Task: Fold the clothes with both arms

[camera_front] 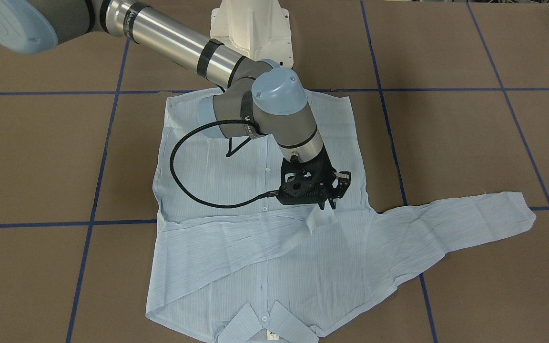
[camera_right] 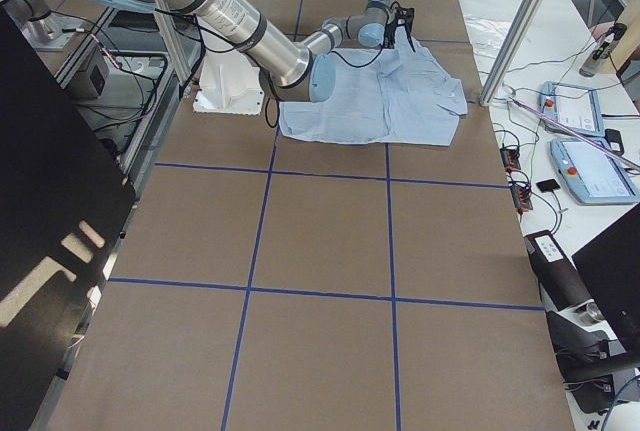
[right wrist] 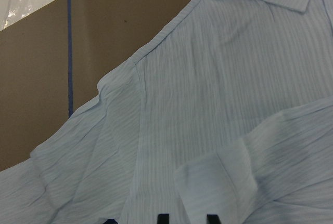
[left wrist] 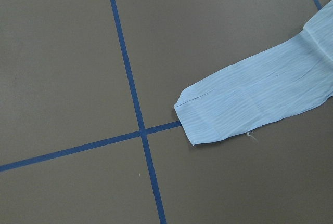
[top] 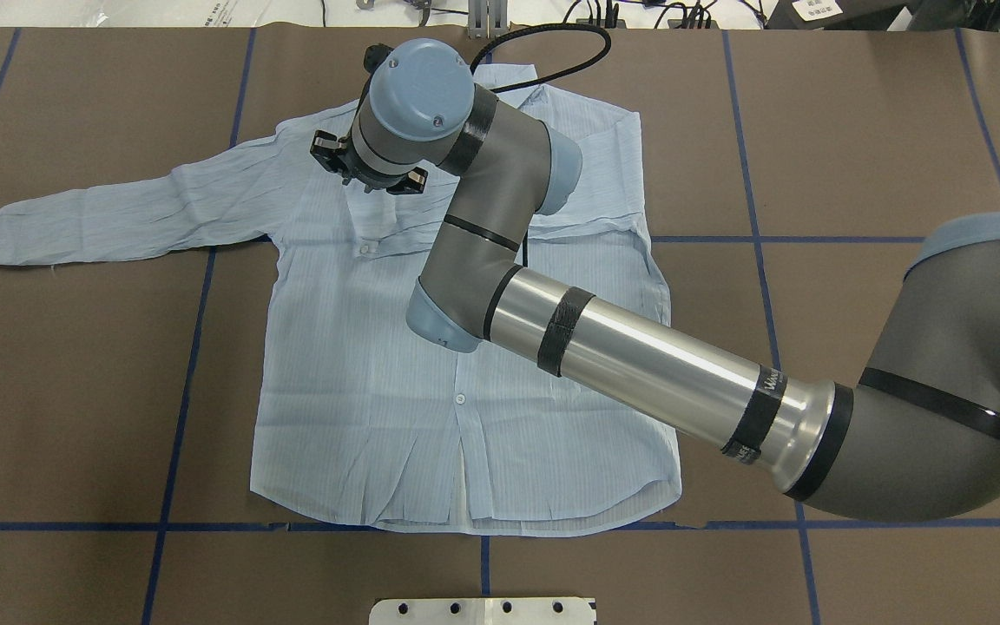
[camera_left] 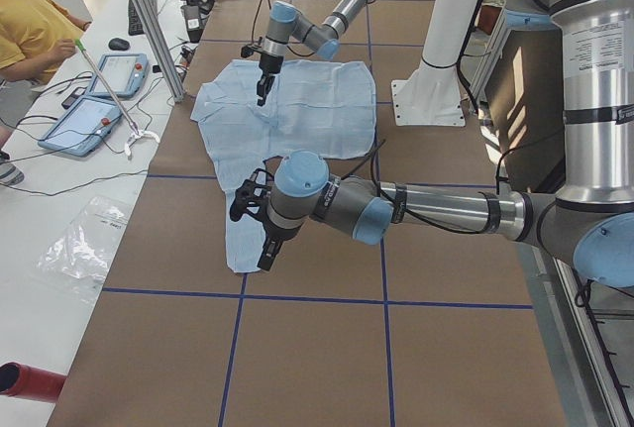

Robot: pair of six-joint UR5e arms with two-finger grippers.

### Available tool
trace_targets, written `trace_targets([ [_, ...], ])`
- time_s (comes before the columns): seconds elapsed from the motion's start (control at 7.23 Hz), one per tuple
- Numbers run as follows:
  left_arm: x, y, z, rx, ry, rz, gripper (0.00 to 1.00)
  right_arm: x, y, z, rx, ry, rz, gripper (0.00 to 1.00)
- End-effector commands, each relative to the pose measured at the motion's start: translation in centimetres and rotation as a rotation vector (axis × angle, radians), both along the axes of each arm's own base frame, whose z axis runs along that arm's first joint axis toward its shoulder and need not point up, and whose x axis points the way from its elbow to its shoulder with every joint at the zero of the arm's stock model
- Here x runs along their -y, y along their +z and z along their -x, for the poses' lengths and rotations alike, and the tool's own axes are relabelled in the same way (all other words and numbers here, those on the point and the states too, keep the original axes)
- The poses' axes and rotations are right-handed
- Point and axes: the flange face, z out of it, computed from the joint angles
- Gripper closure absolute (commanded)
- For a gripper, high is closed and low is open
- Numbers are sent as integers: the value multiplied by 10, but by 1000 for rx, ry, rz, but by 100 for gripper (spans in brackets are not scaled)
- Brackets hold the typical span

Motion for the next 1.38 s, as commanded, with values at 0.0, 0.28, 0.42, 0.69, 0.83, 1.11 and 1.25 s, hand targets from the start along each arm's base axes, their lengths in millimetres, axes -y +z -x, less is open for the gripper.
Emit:
trace_targets([
  [0.0,3,6,-2,1,3,13,0,-22,-17,20,22,62,25,10],
  [0.28,17,6,-3,-4,7,1,0,-32,-27,24,54,94,68,5],
  [0.42,19,8,-4,-6,7,-26,0,-30,-16,17,52,105,81,5],
  [0.69,50,45,-12,-81,-18,106,0,-31,47,-27,53,126,90,3],
  [0.83,79,61,-50,-91,2,192,4,-32,84,-48,38,134,91,2],
  [1.11,116,55,-140,-110,21,315,11,-39,145,-120,53,91,117,2],
  [1.25,113,51,-167,-124,27,335,11,-47,166,-148,54,93,119,2],
])
